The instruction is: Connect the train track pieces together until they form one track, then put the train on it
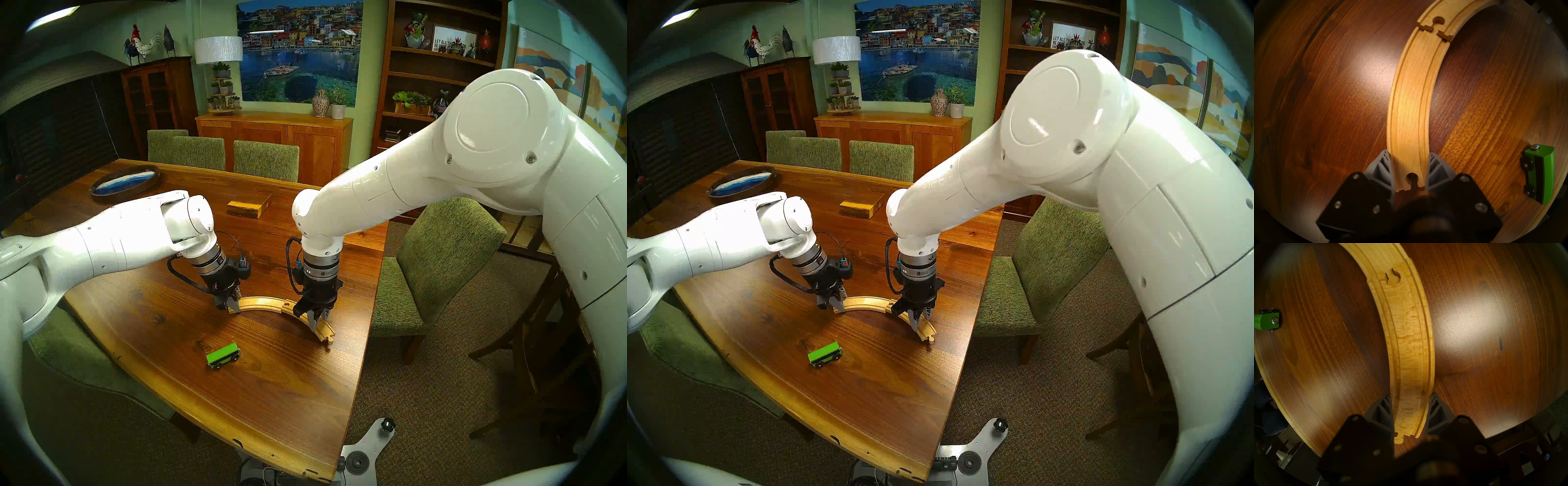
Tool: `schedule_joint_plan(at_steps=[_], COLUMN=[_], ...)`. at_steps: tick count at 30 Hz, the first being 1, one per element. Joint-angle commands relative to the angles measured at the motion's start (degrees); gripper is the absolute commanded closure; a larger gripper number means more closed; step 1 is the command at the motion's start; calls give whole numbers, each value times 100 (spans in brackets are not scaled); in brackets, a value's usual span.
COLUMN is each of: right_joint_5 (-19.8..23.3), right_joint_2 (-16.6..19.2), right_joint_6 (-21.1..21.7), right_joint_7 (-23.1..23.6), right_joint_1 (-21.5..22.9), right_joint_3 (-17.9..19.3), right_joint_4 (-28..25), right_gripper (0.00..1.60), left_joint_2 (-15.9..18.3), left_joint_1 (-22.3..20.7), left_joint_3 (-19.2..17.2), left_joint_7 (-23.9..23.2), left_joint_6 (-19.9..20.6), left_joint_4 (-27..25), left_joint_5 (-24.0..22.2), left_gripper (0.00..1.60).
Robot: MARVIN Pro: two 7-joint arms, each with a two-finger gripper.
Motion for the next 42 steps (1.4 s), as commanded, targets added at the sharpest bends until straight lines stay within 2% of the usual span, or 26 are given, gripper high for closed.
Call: schedule_joint_plan(at_steps=[1, 16, 17, 18, 20, 21, 23, 32, 42], right_joint_5=[68, 202, 206, 207, 211, 215, 223, 272, 385], right_joint_2=[-53, -129, -130, -130, -130, -129, -127, -87, -114], right_joint_6=[13, 13, 13, 13, 13, 13, 13, 13, -22], right_joint_7=[-71, -198, -200, -203, -209, -212, -220, -277, -537], right_joint_1=[107, 64, 66, 67, 68, 68, 69, 199, 707], right_joint_3=[5, -51, -52, -52, -53, -54, -56, -36, 48], right_joint_4=[91, 130, 127, 123, 116, 114, 107, -57, -552], right_gripper=[160, 160, 128, 112, 61, 23, 0, 0, 0], left_joint_2=[-11, -11, -11, -11, -11, -11, -11, -11, -9], left_joint_1=[-140, -139, -139, -139, -139, -139, -139, -139, -137], left_joint_3=[-91, -92, -93, -93, -93, -93, -92, -92, -92], left_joint_7=[11, 10, 10, 10, 10, 11, 11, 11, 14], left_joint_6=[-2, -1, -1, -1, -1, -1, -1, -1, -1], left_joint_4=[14, 14, 14, 14, 14, 14, 14, 14, 11], left_joint_5=[5, 7, 7, 7, 7, 7, 7, 7, 6], left_gripper=[160, 160, 160, 160, 160, 160, 160, 160, 160])
